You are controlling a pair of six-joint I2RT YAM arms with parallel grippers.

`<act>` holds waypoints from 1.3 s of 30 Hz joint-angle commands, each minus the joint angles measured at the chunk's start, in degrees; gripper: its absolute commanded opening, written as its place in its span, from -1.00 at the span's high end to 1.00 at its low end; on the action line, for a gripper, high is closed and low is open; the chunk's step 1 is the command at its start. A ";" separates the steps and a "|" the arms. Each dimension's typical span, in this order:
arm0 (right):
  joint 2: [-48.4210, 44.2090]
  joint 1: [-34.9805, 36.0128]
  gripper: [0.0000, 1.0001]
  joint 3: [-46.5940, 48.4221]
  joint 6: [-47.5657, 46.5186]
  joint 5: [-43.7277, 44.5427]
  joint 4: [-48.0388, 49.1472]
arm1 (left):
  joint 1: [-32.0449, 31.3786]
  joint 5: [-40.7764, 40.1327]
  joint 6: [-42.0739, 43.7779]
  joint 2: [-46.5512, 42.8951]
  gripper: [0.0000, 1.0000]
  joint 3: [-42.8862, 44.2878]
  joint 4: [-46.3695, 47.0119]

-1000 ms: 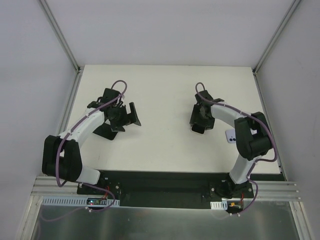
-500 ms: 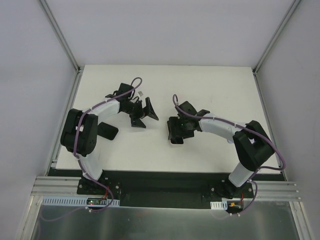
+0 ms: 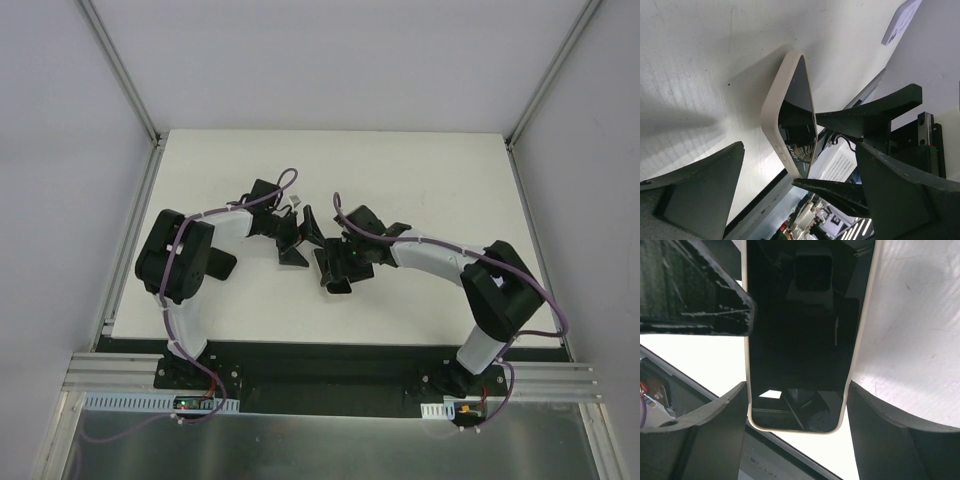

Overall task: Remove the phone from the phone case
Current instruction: Pick up the phone at the center of the board.

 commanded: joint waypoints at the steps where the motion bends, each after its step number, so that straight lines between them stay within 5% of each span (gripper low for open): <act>1: 0.19 0.09 0.15 4.04 0.84 -4.17 3.48 | -0.37 2.94 -1.04 1.48 -0.79 -0.85 3.21; 15: 2.91 0.09 0.13 7.46 2.33 -7.07 3.57 | -1.07 3.03 -7.00 -0.19 -0.15 -5.51 12.17; 21: 2.65 0.00 0.06 7.29 2.77 -5.14 2.07 | -1.07 3.65 -8.86 -1.42 0.67 -5.33 13.75; 22: 2.48 0.00 0.00 7.03 2.86 -5.05 1.81 | -1.07 3.74 -8.86 -1.51 0.89 -5.25 13.76; 23: 2.21 0.00 -0.25 7.11 3.12 -4.96 1.55 | -1.07 4.17 -9.04 -1.68 1.00 -5.16 13.76; 26: -0.06 -0.26 -0.71 6.68 4.08 -4.44 0.58 | -0.81 4.79 -8.95 -2.65 1.00 -4.72 13.93; 34: -17.46 -6.41 -0.73 -3.95 9.80 -5.40 9.80 | 2.44 9.79 -9.21 -11.70 1.00 -1.65 14.63; 39: -25.20 -8.26 -0.74 -6.24 13.05 -8.29 12.61 | 4.99 14.27 -17.43 -15.13 1.00 -1.63 28.10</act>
